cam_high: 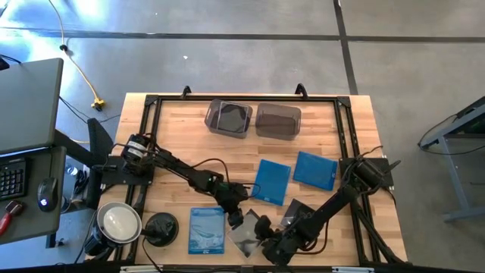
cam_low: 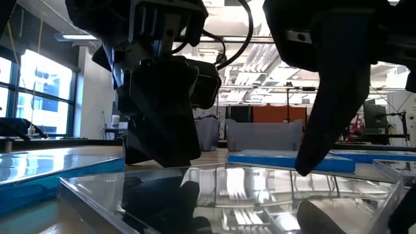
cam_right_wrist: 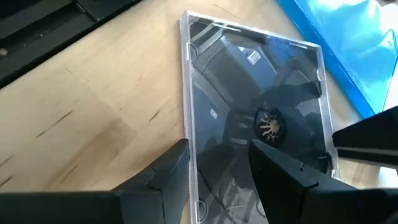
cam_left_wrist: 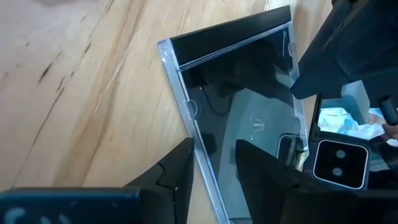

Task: Pick & place jewel cases by type
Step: Put the left black cd case into the left black bin

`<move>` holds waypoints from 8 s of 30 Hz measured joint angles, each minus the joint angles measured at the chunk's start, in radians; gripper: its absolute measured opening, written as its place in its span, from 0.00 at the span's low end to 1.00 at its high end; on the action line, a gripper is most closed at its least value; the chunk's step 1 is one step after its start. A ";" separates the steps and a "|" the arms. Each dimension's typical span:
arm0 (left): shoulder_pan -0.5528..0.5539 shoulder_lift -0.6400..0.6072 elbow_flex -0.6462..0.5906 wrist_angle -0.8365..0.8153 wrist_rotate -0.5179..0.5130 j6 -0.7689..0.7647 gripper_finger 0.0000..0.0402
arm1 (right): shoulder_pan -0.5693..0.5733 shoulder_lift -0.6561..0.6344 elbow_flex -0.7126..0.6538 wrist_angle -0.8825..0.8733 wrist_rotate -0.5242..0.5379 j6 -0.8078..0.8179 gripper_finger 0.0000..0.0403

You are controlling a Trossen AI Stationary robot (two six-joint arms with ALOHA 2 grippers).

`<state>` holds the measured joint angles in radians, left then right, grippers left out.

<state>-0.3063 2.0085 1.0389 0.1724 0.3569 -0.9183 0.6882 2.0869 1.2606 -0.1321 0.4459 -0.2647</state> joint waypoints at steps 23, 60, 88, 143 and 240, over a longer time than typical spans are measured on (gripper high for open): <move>0.076 -0.022 0.272 -0.452 -0.090 0.398 0.30 | -0.023 0.002 0.001 -0.011 0.225 0.018 0.40; 0.101 -0.015 0.316 -0.691 -0.226 0.408 0.30 | -0.034 0.000 0.002 -0.387 0.444 0.160 0.40; 0.141 -0.013 0.319 -0.680 -0.257 0.372 0.30 | -0.046 -0.170 0.001 -0.605 0.165 0.172 0.40; 0.144 -0.012 0.315 -0.643 -0.152 0.412 0.30 | -0.105 -0.074 0.001 -0.480 0.093 0.048 0.40; 0.111 -0.070 0.233 -0.609 -0.074 0.264 0.30 | -0.075 -0.034 -0.001 -0.277 0.207 0.046 0.40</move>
<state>-0.1951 1.9385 1.2720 -0.4364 0.2829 -0.6544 0.6134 2.0527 1.2598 -0.4096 0.6527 -0.2189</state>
